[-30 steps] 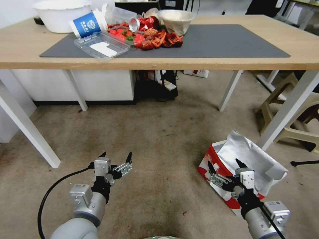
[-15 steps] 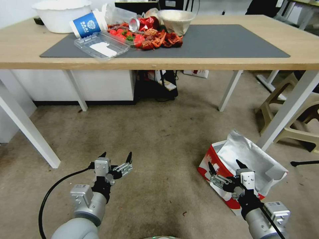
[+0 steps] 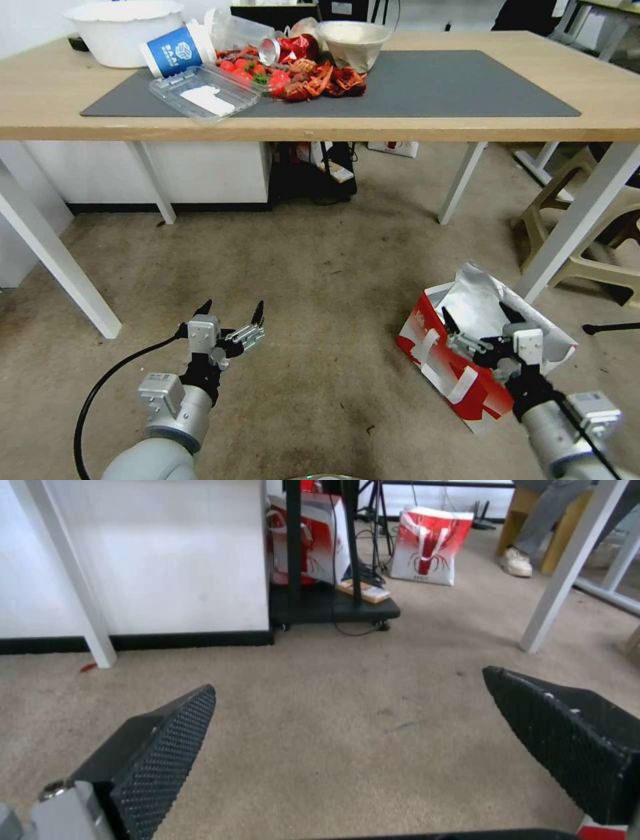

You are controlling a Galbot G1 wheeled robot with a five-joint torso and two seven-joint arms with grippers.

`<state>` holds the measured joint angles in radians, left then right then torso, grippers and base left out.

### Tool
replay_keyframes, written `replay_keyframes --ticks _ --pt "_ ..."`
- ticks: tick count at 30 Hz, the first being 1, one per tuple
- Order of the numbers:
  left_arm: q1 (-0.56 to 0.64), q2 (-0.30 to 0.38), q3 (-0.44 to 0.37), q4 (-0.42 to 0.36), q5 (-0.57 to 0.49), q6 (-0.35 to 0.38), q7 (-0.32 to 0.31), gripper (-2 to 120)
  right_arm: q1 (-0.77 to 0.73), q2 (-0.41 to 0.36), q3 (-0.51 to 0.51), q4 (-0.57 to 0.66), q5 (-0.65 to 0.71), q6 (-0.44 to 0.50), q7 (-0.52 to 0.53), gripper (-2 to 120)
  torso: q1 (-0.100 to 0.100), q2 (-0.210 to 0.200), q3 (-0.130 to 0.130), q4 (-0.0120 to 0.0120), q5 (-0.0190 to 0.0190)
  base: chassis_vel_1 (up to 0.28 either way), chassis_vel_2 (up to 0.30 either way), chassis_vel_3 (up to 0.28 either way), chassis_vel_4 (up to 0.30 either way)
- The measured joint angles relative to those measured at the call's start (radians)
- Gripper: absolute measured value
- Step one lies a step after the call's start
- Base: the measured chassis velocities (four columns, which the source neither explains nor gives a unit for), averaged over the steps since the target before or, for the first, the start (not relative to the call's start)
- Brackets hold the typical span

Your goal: Pick up the food delivery bag from the floor and place it on the table.

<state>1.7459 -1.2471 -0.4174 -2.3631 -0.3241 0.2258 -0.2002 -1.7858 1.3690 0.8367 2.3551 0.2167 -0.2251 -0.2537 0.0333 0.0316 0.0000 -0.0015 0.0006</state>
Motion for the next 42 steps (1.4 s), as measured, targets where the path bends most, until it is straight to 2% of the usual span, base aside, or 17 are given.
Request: replay_keyframes --ticks 1,2,4,8,9,11,14,18,20,22,24,29,31,32,35,39,42 --pt "0.002 -0.002 0.0 -0.003 0.006 -0.001 0.001 100 0.035 -0.098 0.018 -0.05 0.051 0.009 -0.014 100 0.0 0.0 0.0 0.0005 -0.0003 0.0 0.0 0.0 0.0" --pt "0.002 -0.002 0.0 -0.003 0.006 -0.001 0.001 100 0.035 -0.098 0.018 -0.05 0.051 0.009 -0.014 100 0.0 0.0 0.0 0.0005 -0.0003 0.0 0.0 0.0 0.0" --pt "0.005 -0.003 -0.001 -0.008 0.009 -0.003 0.002 100 0.074 -0.188 0.035 -0.106 0.087 0.007 -0.036 100 0.0 0.0 0.0 0.0001 0.0001 0.0 0.0 0.0 0.0" --pt "0.005 -0.003 -0.002 -0.008 0.009 -0.004 0.002 100 0.08 -0.204 0.037 -0.115 0.092 0.007 -0.039 100 0.0 0.0 0.0 0.0001 0.0001 0.0 0.0 0.0 0.0" --pt "0.009 -0.004 -0.005 -0.011 0.01 -0.006 0.004 100 0.108 -0.268 0.044 -0.156 0.116 0.006 -0.051 100 0.0 0.001 0.0 0.0 -0.0002 0.0 0.0 0.0 0.0" --pt "0.009 -0.004 -0.005 -0.011 0.01 -0.006 0.004 100 0.108 -0.268 0.044 -0.156 0.116 0.006 -0.051 100 0.0 0.001 0.0 0.0 -0.0002 0.0 0.0 0.0 0.0" --pt "0.012 -0.004 -0.012 -0.013 0.01 -0.009 0.007 100 0.159 -0.374 0.048 -0.247 0.172 0.017 -0.076 100 0.0 0.001 0.0 0.0003 0.0001 0.0 0.0 0.0 0.0" --pt "0.014 -0.004 -0.017 -0.013 0.01 -0.012 0.008 100 0.195 -0.441 0.043 -0.309 0.213 0.033 -0.105 100 0.0 0.001 0.0 -0.0001 0.0001 0.0 0.0 0.0 0.0" --pt "0.017 -0.005 -0.019 -0.013 0.009 -0.024 0.015 100 0.26 -0.549 0.018 -0.417 0.265 0.06 -0.138 100 0.0 0.001 0.0 0.0005 -0.0007 0.0 0.0 0.0 0.0" --pt "0.017 -0.005 -0.019 -0.013 0.009 -0.026 0.016 100 0.276 -0.575 0.007 -0.447 0.278 0.065 -0.143 100 0.0 0.001 0.0 0.0004 -0.0006 0.0 0.0 0.0 0.0" --pt "0.018 -0.008 -0.018 -0.011 0.013 -0.028 0.02 100 0.323 -0.64 -0.037 -0.552 0.306 0.082 -0.158 100 0.0 0.001 0.0 0.0003 -0.0004 0.0 0.0 0.0 0.0" --pt "0.018 -0.011 -0.017 -0.008 0.018 -0.028 0.022 100 0.371 -0.678 -0.082 -0.645 0.317 0.109 -0.183 100 0.0 0.001 0.0 -0.0001 0.0002 0.0 0.0 0.0 0.0" --pt "0.016 -0.016 -0.019 0.005 0.023 -0.037 0.03 100 0.484 -0.719 -0.19 -0.785 0.326 0.152 -0.216 100 0.0 0.001 0.0 0.0 -0.0005 0.0 0.0 0.0 0.0" --pt "0.016 -0.016 -0.019 0.005 0.023 -0.037 0.03 100 0.484 -0.719 -0.19 -0.785 0.326 0.152 -0.216 100 0.0 0.001 0.0 0.0 -0.0005 0.0 0.0 0.0 0.0" --pt "0.009 -0.027 -0.015 0.03 0.031 -0.048 0.035 100 0.685 -0.719 -0.369 -0.974 0.317 0.222 -0.237 100 0.0 0.002 0.0 0.0003 -0.0003 0.0 0.0 0.0 0.0" --pt "0.004 -0.028 -0.018 0.039 0.031 -0.049 0.032 100 0.754 -0.705 -0.44 -1.043 0.313 0.237 -0.264 100 0.0 0.002 0.0 0.0004 -0.0005 0.0 0.0 0.0 0.0" --pt "-0.001 -0.026 -0.027 0.056 0.024 -0.053 0.025 100 0.853 -0.678 -0.547 -1.152 0.27 0.257 -0.31 100 0.0 0.002 0.0 0.0002 -0.0005 0.0 0.0 0.0 0.0"
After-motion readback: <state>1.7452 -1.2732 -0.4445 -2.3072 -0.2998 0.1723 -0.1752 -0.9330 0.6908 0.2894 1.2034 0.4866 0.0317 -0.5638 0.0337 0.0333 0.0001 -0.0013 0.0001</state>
